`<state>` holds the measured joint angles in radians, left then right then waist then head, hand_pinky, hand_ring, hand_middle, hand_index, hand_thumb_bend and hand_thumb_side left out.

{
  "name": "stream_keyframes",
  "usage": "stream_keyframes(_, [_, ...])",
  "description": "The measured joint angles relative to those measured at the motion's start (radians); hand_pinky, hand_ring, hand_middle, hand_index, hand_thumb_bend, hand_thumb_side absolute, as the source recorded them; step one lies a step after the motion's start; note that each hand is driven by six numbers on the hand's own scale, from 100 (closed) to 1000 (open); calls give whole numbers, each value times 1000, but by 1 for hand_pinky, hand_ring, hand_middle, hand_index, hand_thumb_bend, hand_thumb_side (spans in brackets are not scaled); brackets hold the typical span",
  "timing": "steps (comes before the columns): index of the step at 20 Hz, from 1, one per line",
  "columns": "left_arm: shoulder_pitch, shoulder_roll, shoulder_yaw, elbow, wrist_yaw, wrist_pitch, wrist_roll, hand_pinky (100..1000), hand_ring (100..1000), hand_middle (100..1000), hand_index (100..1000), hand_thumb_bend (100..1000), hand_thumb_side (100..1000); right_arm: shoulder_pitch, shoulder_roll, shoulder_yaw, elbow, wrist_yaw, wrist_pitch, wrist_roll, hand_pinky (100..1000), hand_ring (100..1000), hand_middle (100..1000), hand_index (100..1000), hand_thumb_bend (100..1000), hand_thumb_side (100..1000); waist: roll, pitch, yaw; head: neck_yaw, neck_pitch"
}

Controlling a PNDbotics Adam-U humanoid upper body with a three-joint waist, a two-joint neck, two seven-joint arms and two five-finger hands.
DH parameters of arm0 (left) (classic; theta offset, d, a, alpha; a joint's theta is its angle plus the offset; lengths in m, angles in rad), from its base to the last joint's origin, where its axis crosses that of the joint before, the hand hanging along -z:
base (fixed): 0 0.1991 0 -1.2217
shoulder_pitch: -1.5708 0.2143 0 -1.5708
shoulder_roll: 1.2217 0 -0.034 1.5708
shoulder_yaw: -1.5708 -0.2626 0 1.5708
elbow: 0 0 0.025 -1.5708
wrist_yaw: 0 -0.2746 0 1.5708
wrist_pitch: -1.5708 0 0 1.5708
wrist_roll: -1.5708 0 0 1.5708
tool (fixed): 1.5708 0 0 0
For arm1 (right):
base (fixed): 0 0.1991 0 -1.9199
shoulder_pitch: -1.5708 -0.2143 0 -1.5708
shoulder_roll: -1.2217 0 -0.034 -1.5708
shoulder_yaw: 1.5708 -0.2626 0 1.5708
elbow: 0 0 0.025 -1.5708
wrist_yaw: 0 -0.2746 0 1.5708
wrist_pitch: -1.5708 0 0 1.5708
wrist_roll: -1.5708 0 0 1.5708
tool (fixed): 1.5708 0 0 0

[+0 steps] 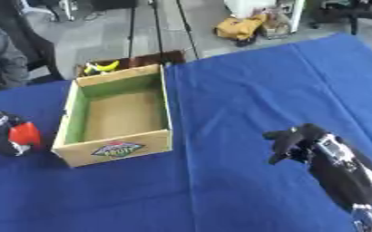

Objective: Pick up objects on the table and place them in the box.

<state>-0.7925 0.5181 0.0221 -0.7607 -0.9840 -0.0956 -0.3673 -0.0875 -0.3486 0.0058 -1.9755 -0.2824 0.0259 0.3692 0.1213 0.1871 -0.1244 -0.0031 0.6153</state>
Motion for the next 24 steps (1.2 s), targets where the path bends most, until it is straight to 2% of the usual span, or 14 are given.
stream_keyframes(2, [0, -2, 0, -1, 8, 11, 15, 476, 481, 483, 665, 100, 155, 0, 0, 0, 0, 0, 0, 0, 578, 830, 541, 547, 100, 870, 0, 1, 0, 0, 0])
stream_keyframes(4, [0, -7, 1, -1, 21, 21, 38, 441, 439, 436, 606, 100, 195, 0, 0, 0, 0, 0, 0, 0, 578, 830, 541, 547, 100, 870, 0, 1, 1, -1, 0])
stream_keyframes(6, [0, -10, 1, -5, 42, 27, 61, 430, 422, 418, 583, 100, 216, 0, 0, 0, 0, 0, 0, 0, 578, 830, 541, 547, 100, 870, 0, 1, 1, -1, 0])
stream_keyframes(11, [-12, -10, -1, -44, 118, 16, 80, 432, 419, 412, 575, 100, 269, 0, 0, 0, 2, 0, 0, 0, 578, 830, 541, 548, 100, 869, -1, -1, 7, -5, 0])
stream_keyframes(16, [-46, -15, -35, -169, 193, -8, 74, 445, 426, 417, 583, 100, 282, 1, 0, 0, 3, 0, 0, 0, 578, 830, 542, 548, 100, 870, -5, -8, 7, -6, 0])
stream_keyframes(20, [-93, -53, -74, -268, 218, -18, 59, 462, 440, 430, 598, 100, 271, 1, 0, 1, 3, -1, 0, 0, 578, 830, 542, 548, 100, 868, -7, -12, 3, 1, 0])
stream_keyframes(24, [-117, -106, -110, -303, 206, -23, 35, 473, 452, 443, 610, 100, 260, -1, 0, 4, 3, -4, 3, 3, 578, 830, 542, 548, 100, 869, -7, -15, -13, 9, 0])
